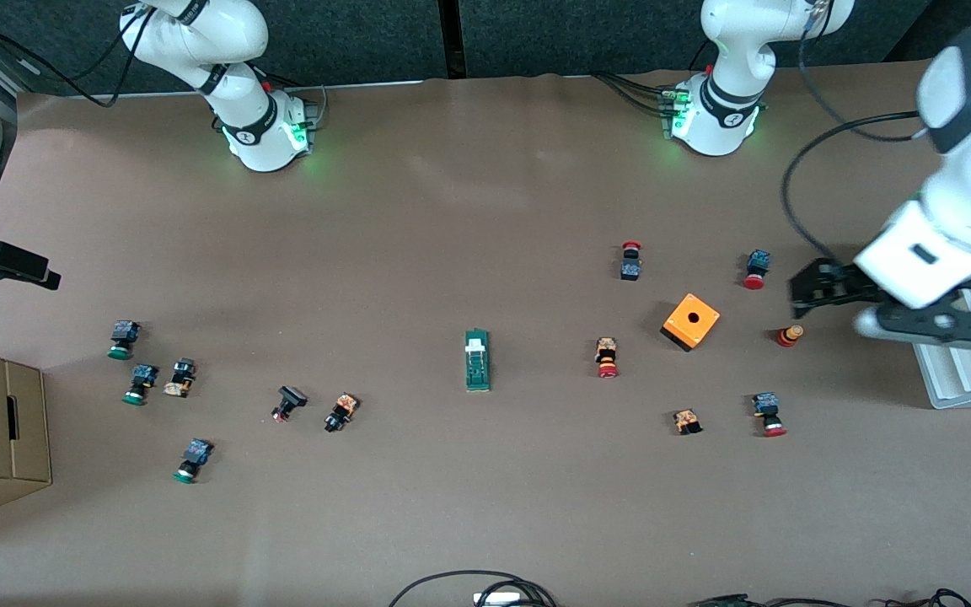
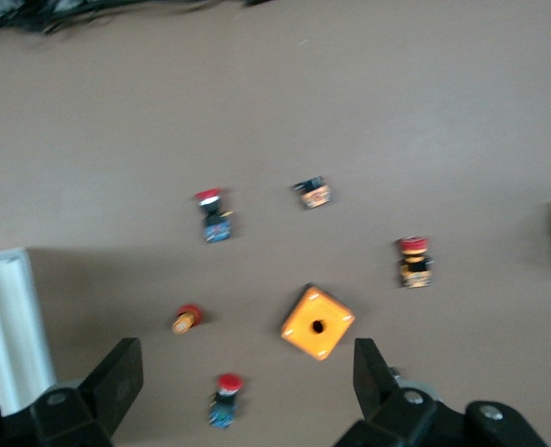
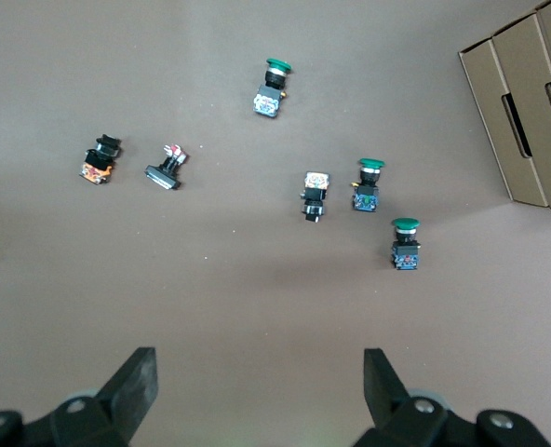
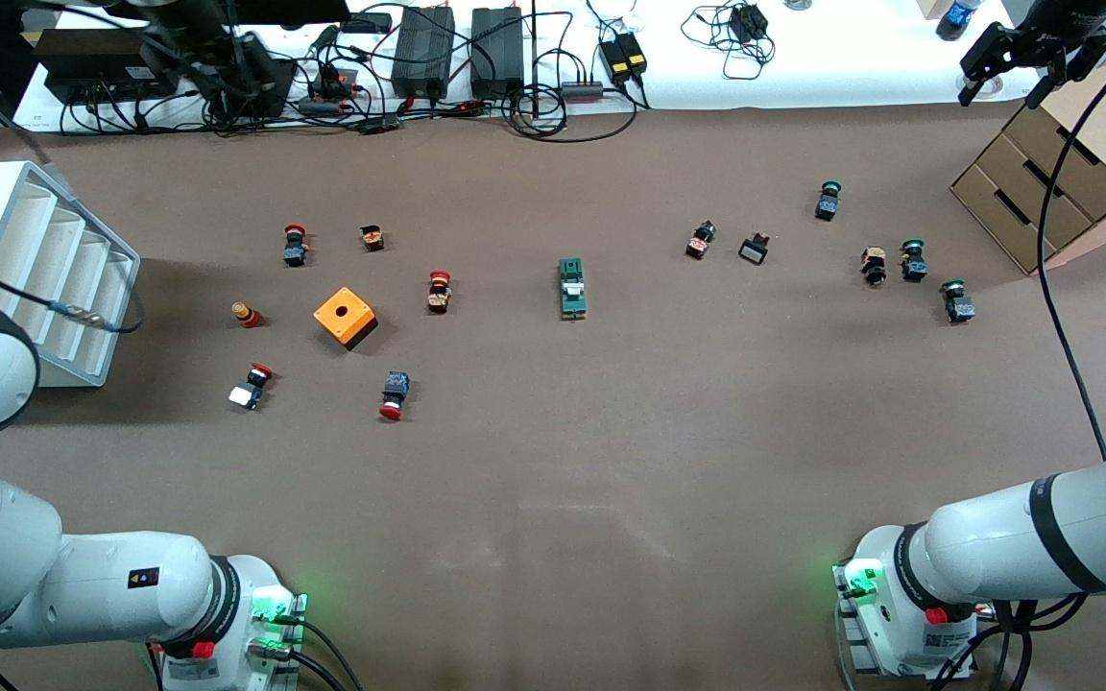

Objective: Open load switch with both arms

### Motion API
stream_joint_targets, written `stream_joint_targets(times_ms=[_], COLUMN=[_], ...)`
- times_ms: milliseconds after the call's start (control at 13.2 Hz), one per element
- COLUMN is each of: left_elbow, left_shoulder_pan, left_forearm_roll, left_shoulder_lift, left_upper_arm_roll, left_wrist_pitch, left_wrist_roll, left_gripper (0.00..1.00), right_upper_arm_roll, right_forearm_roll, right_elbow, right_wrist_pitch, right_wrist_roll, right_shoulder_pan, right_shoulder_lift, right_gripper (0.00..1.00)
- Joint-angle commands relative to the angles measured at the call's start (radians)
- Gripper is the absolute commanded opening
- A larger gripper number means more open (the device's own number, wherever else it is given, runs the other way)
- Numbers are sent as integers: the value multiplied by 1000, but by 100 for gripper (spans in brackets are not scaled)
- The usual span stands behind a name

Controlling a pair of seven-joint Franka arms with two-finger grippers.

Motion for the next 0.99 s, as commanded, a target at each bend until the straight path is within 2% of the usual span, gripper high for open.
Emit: stream_joint_targets(times_ms=[0, 76, 304, 912], left_elbow=[-146, -171, -238, -245], left_shoulder_pan=[-69, -68, -63, -34], left_forearm_roll=[-16, -14, -5, -10], left_shoulder_lift=[-112, -127, -178, -187], left_upper_arm_roll=[147, 167, 169, 163], left_wrist_pitch=[18, 18, 17, 6], left_wrist_roll=[17, 20, 21, 23], left_gripper=[100, 100, 100, 100], right_upper_arm_roll=[-2, -2, -2, -2], right_forearm_roll=[-20, -20, -22, -22], right_elbow=[5, 5, 5, 5], right_wrist_pitch=[7, 7, 10, 10], right_wrist_roll=[-3, -3, -4, -6], right_shoulder_pan=[5, 5, 5, 5], right_shoulder_lift=[3, 3, 3, 3], right_gripper=[100, 100, 100, 100])
